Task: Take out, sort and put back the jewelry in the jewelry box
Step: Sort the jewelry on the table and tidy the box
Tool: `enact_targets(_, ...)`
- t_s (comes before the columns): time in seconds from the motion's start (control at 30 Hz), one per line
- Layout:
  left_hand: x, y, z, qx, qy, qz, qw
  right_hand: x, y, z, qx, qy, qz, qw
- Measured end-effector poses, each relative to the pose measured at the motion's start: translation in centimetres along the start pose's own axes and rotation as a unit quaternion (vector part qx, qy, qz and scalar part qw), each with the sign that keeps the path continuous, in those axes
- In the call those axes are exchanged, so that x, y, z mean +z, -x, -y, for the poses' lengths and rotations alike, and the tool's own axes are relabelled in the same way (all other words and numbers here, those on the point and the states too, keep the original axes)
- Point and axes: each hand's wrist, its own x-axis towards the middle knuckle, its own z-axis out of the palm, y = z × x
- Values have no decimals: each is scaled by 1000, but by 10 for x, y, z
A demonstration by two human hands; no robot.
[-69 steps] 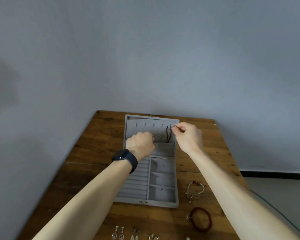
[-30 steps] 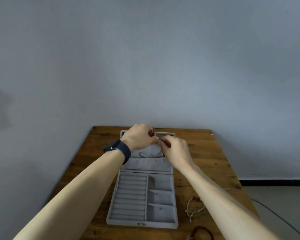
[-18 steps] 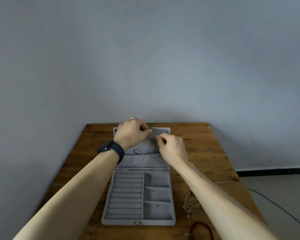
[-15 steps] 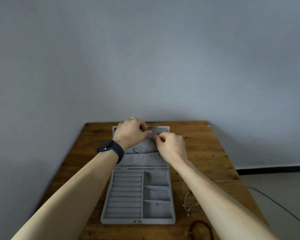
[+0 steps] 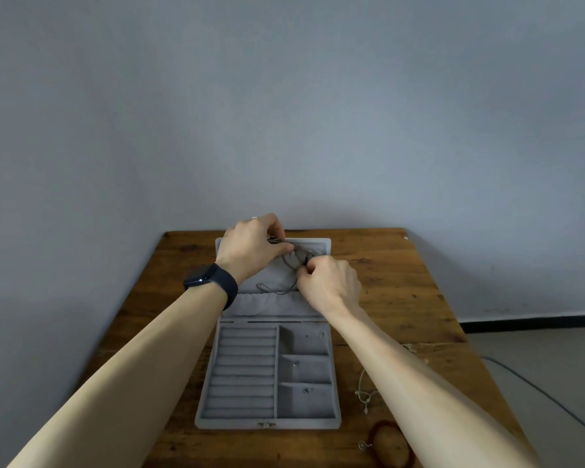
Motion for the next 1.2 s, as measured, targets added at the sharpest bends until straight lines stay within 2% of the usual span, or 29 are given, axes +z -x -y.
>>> enact_targets(0.2, 4, 0, -5, -6, -16, -26, 1000, 10, 1, 0, -56, 98, -19, 993)
enact_targets(0.43, -3, -5, 0, -7, 16, 33, 999, 10, 11, -13, -133, 105, -40, 985)
enact_targets(0.63, -1, -2, 0, 8, 7, 11, 1000, 2, 19, -16, -210, 167, -65, 961)
enact_targets(0.73, 2, 1, 0, 19, -8, -6, 1000, -2, 21, -14, -223, 185, -34, 957)
enact_targets(0.9, 1, 3, 1, 30, -38, 32, 998, -2, 21, -14, -220, 186, -2, 958)
enact_targets(0.97, 3, 10, 3, 46, -46, 4, 998, -3, 20, -15, -218, 171, 0, 961)
enact_targets(1.1, 9, 42, 13, 123, -109, -161, 973, -3, 21, -18, -229, 108, 2, 967)
enact_targets(1.13, 13, 51, 17, 134, -118, -182, 967, -2, 21, -20, -227, 92, 4, 969)
enact_targets(1.2, 25, 71, 24, 147, -142, -168, 964, -2, 24, -22, -220, 73, 10, 973)
